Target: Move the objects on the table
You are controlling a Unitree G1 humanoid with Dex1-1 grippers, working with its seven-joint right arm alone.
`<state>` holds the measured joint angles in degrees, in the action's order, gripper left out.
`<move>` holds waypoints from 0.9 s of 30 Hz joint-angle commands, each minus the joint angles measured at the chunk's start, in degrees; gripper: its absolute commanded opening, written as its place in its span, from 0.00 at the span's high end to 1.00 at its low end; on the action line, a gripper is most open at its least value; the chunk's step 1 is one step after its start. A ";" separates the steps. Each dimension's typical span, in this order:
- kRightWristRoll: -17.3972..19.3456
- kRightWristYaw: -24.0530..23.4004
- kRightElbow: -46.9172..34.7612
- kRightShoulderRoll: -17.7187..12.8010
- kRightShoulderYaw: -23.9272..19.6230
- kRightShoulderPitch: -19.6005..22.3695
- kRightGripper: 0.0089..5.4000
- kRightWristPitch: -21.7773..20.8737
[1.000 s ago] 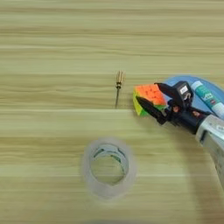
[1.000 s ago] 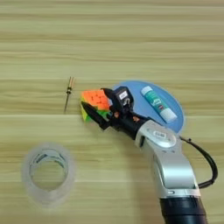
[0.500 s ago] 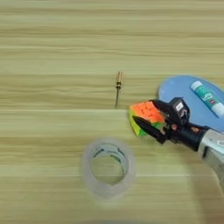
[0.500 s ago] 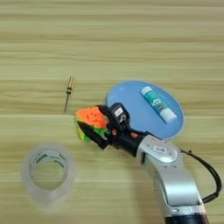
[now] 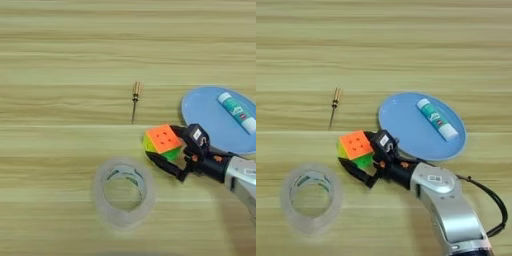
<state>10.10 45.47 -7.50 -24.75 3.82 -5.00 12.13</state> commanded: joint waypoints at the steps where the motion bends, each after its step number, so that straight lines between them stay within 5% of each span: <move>1: -0.10 -0.97 -1.88 -1.55 -1.13 2.17 0.01 -0.98; 16: 2.88 -1.84 -5.33 -0.43 -3.22 2.77 0.01 0.15; 27: 13.49 -0.03 -10.82 1.79 -8.55 4.09 0.01 -0.88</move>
<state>20.75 45.80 -14.57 -22.46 -2.27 -4.18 13.21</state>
